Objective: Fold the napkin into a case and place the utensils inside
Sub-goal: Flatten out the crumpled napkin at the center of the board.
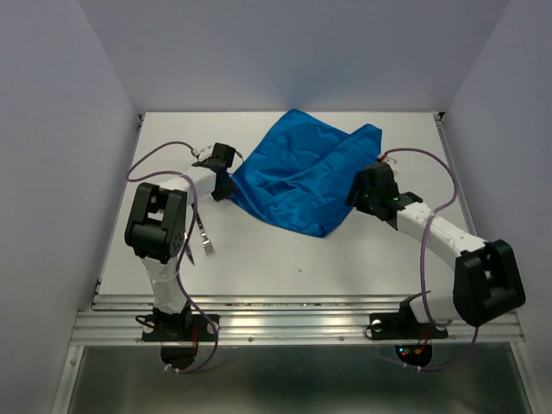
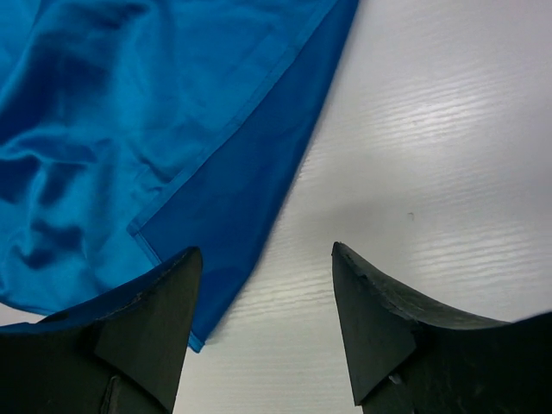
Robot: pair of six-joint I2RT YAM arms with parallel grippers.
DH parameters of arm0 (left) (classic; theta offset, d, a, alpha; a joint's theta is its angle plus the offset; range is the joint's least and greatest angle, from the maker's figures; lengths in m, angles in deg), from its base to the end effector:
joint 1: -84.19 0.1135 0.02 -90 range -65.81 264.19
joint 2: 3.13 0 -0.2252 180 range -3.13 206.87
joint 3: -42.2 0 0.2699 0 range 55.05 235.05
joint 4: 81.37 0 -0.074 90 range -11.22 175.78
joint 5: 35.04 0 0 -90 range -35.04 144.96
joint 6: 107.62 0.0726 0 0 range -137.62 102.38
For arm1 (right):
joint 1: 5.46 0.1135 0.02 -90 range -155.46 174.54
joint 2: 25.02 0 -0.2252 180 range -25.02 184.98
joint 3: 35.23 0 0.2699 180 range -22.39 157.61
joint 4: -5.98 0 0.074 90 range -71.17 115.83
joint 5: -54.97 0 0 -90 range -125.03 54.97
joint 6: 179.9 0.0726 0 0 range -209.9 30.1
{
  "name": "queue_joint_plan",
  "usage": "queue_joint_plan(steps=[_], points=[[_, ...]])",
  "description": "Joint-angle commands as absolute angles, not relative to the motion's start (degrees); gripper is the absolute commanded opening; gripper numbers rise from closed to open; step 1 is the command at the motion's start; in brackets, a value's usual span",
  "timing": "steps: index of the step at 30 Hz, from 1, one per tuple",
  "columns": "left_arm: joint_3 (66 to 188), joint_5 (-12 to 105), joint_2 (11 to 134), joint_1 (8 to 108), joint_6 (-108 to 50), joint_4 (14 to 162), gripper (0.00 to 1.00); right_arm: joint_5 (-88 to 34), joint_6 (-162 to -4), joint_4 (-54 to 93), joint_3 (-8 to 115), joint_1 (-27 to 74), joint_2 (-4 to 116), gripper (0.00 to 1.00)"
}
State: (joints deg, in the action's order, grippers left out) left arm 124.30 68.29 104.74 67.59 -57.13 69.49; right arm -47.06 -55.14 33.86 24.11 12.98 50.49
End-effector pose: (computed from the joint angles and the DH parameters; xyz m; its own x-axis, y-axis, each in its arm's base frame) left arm 0.4028 -0.1026 0.0921 -0.7010 -0.4370 -0.5635 -0.3824 0.8974 -0.2202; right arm 0.3151 0.0891 0.1556 -0.6372 0.3753 -0.6731 0.2386 0.9266 0.2907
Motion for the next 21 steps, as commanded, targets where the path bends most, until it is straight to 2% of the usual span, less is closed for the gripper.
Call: queue_joint_plan(steps=[1, 5, 13, 21], points=[[123.3, 67.0, 103.7, 66.7, -57.2, 69.6, 0.00, -47.3, -60.5, 34.6, 32.2, 20.2, 55.6, 0.67], [122.7, 65.9, 100.6, 66.7, -56.9, 69.9, 0.00, -53.3, -64.3, 39.0, 40.2, 27.6, 65.0, 0.68], [123.4, 64.8, 98.7, 66.7, -54.9, 68.8, 0.00, -53.8, -67.6, 40.6, 49.6, 30.7, 79.9, 0.65], [122.6, 63.7, 97.6, 66.7, -54.0, 69.3, 0.00, -54.5, -67.1, 41.6, 52.7, 32.2, 85.2, 0.61]])
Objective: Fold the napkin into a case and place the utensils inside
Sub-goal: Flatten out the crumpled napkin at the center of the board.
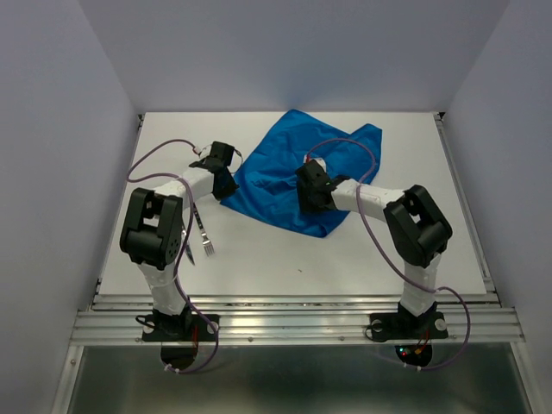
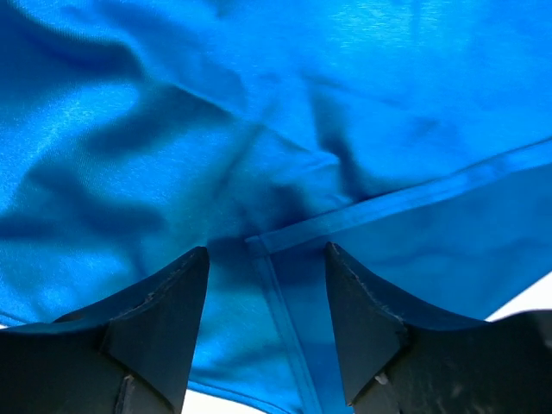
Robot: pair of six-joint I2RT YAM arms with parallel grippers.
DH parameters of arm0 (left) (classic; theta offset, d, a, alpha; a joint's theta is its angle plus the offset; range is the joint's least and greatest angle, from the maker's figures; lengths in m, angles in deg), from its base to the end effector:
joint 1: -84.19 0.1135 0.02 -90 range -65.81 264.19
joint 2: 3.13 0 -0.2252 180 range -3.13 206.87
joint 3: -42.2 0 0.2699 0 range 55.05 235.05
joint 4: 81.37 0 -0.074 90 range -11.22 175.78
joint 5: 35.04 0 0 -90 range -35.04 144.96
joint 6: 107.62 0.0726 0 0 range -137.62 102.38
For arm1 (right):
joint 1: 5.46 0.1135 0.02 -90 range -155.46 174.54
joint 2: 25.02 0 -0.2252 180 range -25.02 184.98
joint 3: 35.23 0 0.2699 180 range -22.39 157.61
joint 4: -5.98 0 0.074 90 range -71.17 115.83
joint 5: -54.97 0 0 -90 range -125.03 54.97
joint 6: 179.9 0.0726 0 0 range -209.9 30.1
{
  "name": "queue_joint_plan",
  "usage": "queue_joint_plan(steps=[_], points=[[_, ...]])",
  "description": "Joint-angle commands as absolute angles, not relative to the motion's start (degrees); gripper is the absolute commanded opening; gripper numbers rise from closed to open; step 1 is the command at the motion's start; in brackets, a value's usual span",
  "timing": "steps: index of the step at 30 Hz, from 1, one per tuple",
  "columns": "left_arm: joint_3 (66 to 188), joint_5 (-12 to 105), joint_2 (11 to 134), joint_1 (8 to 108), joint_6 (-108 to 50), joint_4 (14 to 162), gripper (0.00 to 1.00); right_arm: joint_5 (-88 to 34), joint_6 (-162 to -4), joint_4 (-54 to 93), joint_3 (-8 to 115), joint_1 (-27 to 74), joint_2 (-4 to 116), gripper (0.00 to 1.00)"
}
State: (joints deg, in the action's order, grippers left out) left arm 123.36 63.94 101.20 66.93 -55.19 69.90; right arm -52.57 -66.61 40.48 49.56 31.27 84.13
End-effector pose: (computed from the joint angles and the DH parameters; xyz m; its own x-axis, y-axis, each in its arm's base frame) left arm 0.3985 -0.1119 0.1108 -0.7183 -0.4075 -0.5640 -0.2988 0.9127 -0.2789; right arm 0.3447 0.2299 0.0923 -0.8062 -0.1312 -0.5770 -0.1378 0.9899 -0.0325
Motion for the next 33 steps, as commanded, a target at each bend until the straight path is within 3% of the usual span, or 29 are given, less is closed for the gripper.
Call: queue_joint_plan(steps=[1, 7, 13, 19, 20, 24, 33], points=[[122.6, 63.6, 97.6, 66.7, -53.9, 69.3, 0.00, -55.2, -66.9, 41.9, 53.2, 32.2, 85.8, 0.60], [122.4, 63.2, 97.1, 66.7, -53.8, 69.5, 0.00, -58.8, -64.9, 43.4, 52.8, 32.8, 86.7, 0.46], [122.0, 63.2, 97.1, 66.7, -54.0, 69.7, 0.00, -61.3, -63.6, 43.4, 51.6, 32.8, 85.3, 0.24], [121.2, 62.5, 96.9, 66.7, -53.8, 69.8, 0.02, -61.0, -63.4, 42.9, 51.1, 32.8, 83.8, 0.25], [121.1, 62.1, 96.9, 66.7, -53.9, 69.8, 0.11, -60.9, -63.2, 42.9, 51.0, 32.8, 83.5, 0.25], [119.3, 61.2, 97.0, 66.6, -54.5, 70.6, 0.29, -61.3, -62.7, 42.4, 49.9, 32.8, 82.6, 0.25], [118.7, 60.8, 98.1, 66.4, -54.8, 70.7, 0.31, -61.0, -61.8, 40.5, 47.2, 32.8, 79.4, 0.16]])
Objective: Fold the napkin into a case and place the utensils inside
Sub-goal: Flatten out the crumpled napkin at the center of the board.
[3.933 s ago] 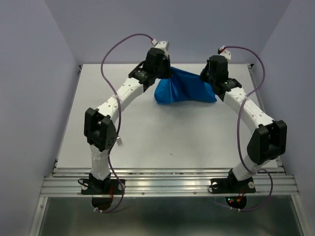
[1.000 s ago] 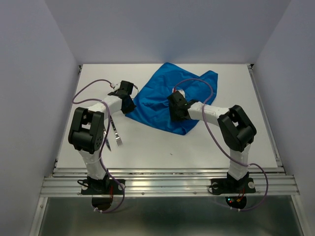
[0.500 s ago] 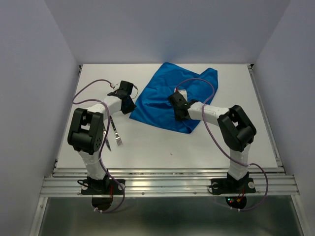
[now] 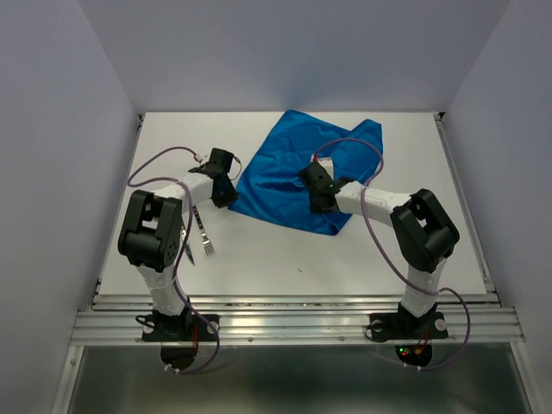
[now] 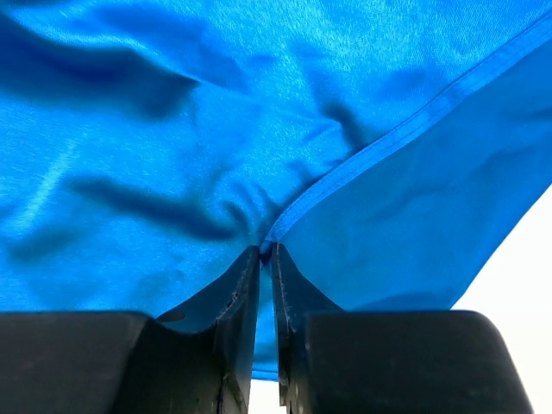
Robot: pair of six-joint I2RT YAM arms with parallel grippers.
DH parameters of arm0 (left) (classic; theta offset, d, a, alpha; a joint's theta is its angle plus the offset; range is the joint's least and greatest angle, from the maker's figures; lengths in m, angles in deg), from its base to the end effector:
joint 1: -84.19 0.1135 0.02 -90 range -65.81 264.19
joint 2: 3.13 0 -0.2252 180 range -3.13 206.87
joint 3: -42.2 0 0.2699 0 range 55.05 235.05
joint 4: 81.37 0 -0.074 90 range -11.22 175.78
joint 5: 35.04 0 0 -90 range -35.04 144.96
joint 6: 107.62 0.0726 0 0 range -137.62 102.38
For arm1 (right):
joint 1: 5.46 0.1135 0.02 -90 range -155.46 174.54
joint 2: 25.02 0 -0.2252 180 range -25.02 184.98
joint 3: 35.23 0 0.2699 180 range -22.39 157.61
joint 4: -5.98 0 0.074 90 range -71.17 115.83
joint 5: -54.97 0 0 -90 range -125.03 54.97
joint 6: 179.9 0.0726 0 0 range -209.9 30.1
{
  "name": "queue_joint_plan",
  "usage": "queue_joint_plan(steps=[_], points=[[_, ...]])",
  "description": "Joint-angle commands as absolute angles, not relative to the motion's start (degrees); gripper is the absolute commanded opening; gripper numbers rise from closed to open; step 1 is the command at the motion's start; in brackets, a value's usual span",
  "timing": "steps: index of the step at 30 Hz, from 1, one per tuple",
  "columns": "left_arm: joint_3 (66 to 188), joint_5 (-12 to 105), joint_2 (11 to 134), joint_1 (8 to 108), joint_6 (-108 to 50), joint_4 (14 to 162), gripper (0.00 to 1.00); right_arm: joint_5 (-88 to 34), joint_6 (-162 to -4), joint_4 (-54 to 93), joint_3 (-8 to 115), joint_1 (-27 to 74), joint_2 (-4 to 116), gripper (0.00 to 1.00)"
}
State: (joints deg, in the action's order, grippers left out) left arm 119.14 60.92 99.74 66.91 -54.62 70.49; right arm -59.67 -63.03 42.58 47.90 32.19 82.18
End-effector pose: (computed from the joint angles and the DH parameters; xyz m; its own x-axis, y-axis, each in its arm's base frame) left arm 0.3829 -0.1112 0.0966 -0.7603 -0.3903 -0.5192 -0.2758 0.9177 -0.2860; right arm 0.3365 0.2213 0.0965 -0.7936 -0.0934 -0.6012 -0.0391 0.9939 -0.1028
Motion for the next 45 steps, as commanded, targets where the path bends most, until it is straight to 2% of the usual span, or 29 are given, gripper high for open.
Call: queue_joint_plan(steps=[1, 4, 7, 8, 11, 26, 29, 35, 39, 42, 45], points=[[118.7, 60.8, 98.2, 66.4, -54.8, 70.8, 0.31, -61.0, -61.7, 40.5, 47.2, 32.8, 79.3, 0.16], [118.8, 60.7, 98.5, 66.3, -54.8, 70.7, 0.36, -61.0, -61.4, 40.2, 47.0, 32.8, 79.1, 0.12], [118.5, 60.6, 98.3, 66.1, -55.0, 70.8, 0.51, -60.9, -61.2, 39.8, 46.8, 32.8, 79.0, 0.04], [118.4, 60.6, 98.4, 66.1, -54.9, 70.8, 0.52, -60.7, -61.1, 39.8, 46.8, 32.8, 79.0, 0.02], [118.1, 60.6, 98.2, 66.0, -55.0, 70.9, 0.62, -61.1, -60.8, 39.8, 46.6, 32.8, 78.7, 0.01], [116.4, 62.7, 98.8, 64.6, -56.8, 70.8, 0.61, -62.5, -59.7, 39.1, 45.1, 32.8, 76.5, 0.01], [116.8, 63.8, 100.4, 64.0, -57.3, 70.9, 0.56, -62.4, -59.7, 39.1, 45.1, 32.8, 76.5, 0.01], [116.6, 65.1, 101.0, 63.1, -58.4, 70.8, 0.36, -62.8, -59.7, 39.1, 44.6, 32.8, 75.3, 0.01], [117.7, 65.9, 99.9, 63.1, -58.1, 70.1, 0.13, -63.2, -59.3, 39.1, 43.8, 32.8, 74.7, 0.01], [118.8, 66.0, 99.3, 63.1, -57.7, 69.3, 0.00, -64.4, -59.1, 39.1, 43.4, 32.8, 74.0, 0.01], [120.6, 65.8, 97.7, 63.1, -56.9, 68.4, 0.00, -66.5, -58.6, 39.4, 42.4, 32.8, 71.9, 0.01]])
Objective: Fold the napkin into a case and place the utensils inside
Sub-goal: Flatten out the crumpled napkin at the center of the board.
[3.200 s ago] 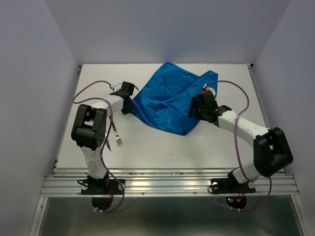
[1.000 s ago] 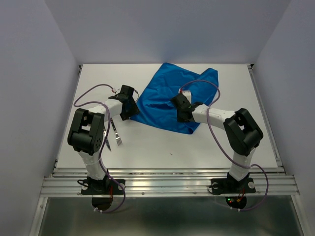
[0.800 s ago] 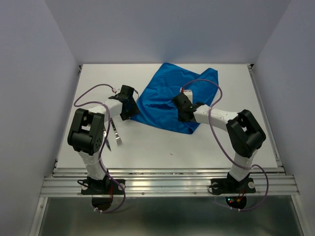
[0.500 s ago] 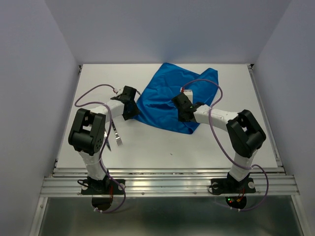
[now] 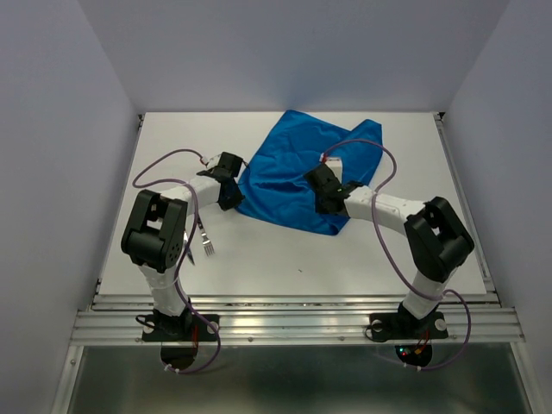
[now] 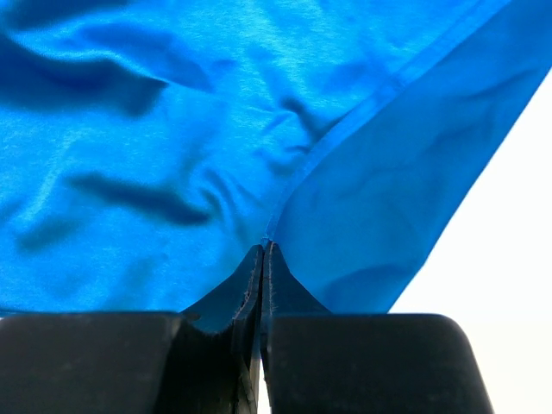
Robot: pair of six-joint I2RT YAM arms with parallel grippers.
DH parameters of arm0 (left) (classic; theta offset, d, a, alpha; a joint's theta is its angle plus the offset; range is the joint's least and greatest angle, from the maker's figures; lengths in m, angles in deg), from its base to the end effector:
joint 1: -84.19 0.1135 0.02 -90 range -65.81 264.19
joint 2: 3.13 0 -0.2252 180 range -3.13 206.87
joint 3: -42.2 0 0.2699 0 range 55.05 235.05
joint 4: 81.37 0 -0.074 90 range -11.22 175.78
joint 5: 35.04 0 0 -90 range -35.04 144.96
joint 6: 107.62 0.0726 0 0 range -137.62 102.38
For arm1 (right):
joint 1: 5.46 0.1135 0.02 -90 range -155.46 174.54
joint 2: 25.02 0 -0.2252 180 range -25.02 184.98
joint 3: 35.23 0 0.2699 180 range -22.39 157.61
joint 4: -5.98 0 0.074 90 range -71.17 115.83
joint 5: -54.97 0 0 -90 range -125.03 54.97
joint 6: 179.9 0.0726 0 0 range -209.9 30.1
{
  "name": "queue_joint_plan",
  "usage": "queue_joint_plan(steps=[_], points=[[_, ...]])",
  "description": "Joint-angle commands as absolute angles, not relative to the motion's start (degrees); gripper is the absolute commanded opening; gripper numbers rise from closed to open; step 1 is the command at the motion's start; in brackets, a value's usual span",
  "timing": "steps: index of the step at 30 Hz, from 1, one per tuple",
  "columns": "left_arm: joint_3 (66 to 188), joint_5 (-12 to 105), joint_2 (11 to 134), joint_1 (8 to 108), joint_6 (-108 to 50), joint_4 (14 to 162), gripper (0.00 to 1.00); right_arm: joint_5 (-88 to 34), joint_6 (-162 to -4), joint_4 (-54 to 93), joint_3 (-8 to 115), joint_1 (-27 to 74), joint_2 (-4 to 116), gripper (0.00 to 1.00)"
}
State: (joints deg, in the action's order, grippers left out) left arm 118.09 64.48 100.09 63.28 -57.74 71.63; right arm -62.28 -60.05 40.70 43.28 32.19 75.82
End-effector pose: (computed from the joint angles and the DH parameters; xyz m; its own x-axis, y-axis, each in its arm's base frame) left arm 0.3744 -0.1302 0.0905 -0.7491 -0.3941 -0.5325 -0.2887 0.9177 -0.2730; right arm 0.3270 0.2103 0.1159 -0.7484 -0.0185 -0.6630 0.0307 0.9976 -0.0625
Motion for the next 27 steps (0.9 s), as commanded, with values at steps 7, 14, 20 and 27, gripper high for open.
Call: queue_joint_plan(steps=[7, 14, 20, 27], points=[[124.2, 66.4, 92.2, 63.1, -55.2, 66.0, 0.00, -69.0, -55.5, 39.4, 37.7, 27.9, 60.5, 0.01], [128.8, 66.0, 87.2, 63.1, -53.4, 64.2, 0.00, -75.3, -53.2, 39.4, 35.4, 25.3, 46.4, 0.01], [132.0, 65.1, 83.2, 63.1, -51.7, 63.5, 0.00, -78.6, -53.1, 40.3, 36.8, 25.3, 38.5, 0.01], [139.2, 63.6, 78.9, 63.1, -47.1, 62.5, 0.00, -84.1, -57.9, 41.0, 45.3, 25.3, 32.3, 0.01]])
